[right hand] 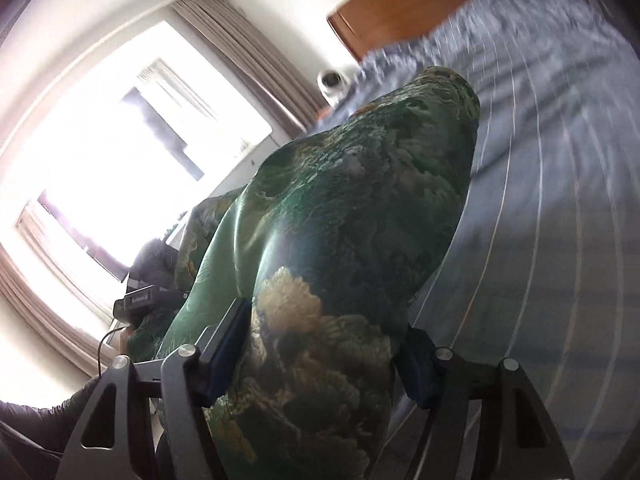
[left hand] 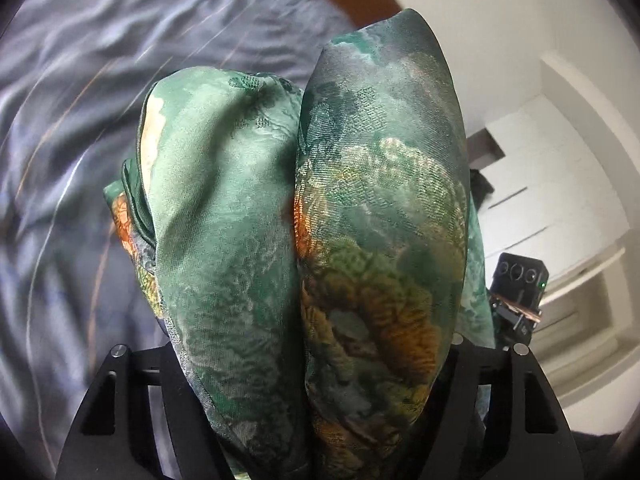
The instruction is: Fold large clothes
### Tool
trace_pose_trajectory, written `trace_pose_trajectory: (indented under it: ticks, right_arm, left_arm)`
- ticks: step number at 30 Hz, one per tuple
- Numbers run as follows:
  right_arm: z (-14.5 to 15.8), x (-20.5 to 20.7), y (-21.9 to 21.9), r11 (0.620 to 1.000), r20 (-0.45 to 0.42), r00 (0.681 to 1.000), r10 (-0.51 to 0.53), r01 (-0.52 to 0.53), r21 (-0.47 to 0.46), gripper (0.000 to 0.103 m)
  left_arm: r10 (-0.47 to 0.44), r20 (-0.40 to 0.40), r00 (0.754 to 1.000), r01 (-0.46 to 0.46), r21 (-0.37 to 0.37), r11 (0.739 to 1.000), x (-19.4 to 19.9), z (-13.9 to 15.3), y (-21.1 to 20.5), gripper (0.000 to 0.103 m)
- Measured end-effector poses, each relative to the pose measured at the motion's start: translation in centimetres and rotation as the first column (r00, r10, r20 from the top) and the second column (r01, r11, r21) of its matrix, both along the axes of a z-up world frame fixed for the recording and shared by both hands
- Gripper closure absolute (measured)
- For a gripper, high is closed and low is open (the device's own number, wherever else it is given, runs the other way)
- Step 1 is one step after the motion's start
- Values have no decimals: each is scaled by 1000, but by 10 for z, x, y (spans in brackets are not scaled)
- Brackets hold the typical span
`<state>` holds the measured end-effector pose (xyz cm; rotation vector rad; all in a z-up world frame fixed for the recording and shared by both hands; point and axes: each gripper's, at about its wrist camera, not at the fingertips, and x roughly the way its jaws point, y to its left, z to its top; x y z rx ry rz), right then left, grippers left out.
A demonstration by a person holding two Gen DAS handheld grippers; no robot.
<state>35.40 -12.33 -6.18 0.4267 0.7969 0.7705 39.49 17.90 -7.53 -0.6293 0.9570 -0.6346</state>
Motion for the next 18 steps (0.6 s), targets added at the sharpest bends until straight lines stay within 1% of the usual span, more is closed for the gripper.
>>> trace_pose_trajectory:
  ticks: [3, 4, 5, 6, 7, 8, 9, 10, 11, 12, 13, 14, 15, 16, 17, 18]
  right_arm:
    - [10, 23, -23, 1000, 23, 999, -22, 21, 3, 35]
    - [10, 30, -29, 1000, 22, 999, -28, 27, 3, 35]
    - [8, 39, -36, 999, 15, 999, -40, 40, 4, 35]
    - [3, 47, -43, 999, 4, 999, -52, 52, 6, 35]
    - [-4, 54, -49, 998, -15, 998, -62, 62, 9, 34]
    - [-18, 64, -57, 997, -59, 995, -76, 77, 12, 31]
    - [-29, 68, -63, 996, -98, 991, -87, 89, 14, 24]
    - [-49, 77, -71, 994, -166, 980, -108, 111, 10, 22]
    - [-68, 83, -79, 991, -242, 962, -128, 134, 7, 18]
    - [-78, 82, -87, 987, -275, 950, -149, 161, 23, 13]
    - [-83, 76, -100, 976, -271, 945, -182, 208, 69, 8]
    - [-80, 68, -108, 966, -244, 946, -214, 242, 90, 7]
    - [-73, 60, -117, 956, -207, 947, -246, 273, 110, 7]
    - [-63, 49, -124, 949, -172, 947, -270, 292, 119, 6]
    - [-48, 36, -129, 947, -124, 947, -296, 308, 93, 6]
    - [-36, 27, -129, 948, -78, 948, -309, 313, 53, 6]
  left_arm:
    - [-9, 31, 999, 8, 11, 1000, 31, 11, -23, 29]
    - [-15, 30, 999, 15, 12, 1000, 45, 8, -34, 29]
    - [-19, 23, 1000, 18, 16, 1000, 54, 3, -41, 26]
    - [-19, 1, 1000, 19, 20, 1000, 64, -8, -48, 21]
    - [-19, -27, 999, 20, 21, 1000, 67, -18, -42, 19]
    - [-19, -80, 997, 21, 23, 1000, 75, -37, -44, 15]
    - [-11, -132, 991, 17, 39, 999, 81, -54, -48, 13]
    - [-3, -154, 988, 9, 39, 999, 84, -64, -49, 10]
    - [5, -152, 988, -2, 16, 1000, 84, -65, -47, 8]
    - [19, -141, 990, -20, -5, 1000, 79, -60, -42, 9]
    - [28, -127, 992, -28, 0, 1000, 75, -52, -38, 9]
    - [34, -103, 994, -31, 32, 999, 68, -40, -34, 9]
    - [40, -78, 996, -33, 82, 996, 58, -27, -32, 9]
    - [58, -28, 998, -53, 162, 985, 48, -11, -32, 8]
    - [80, 50, 996, -91, 268, 959, 34, 9, -35, 6]
    - [91, 113, 989, -125, 352, 927, 21, 23, -41, 4]
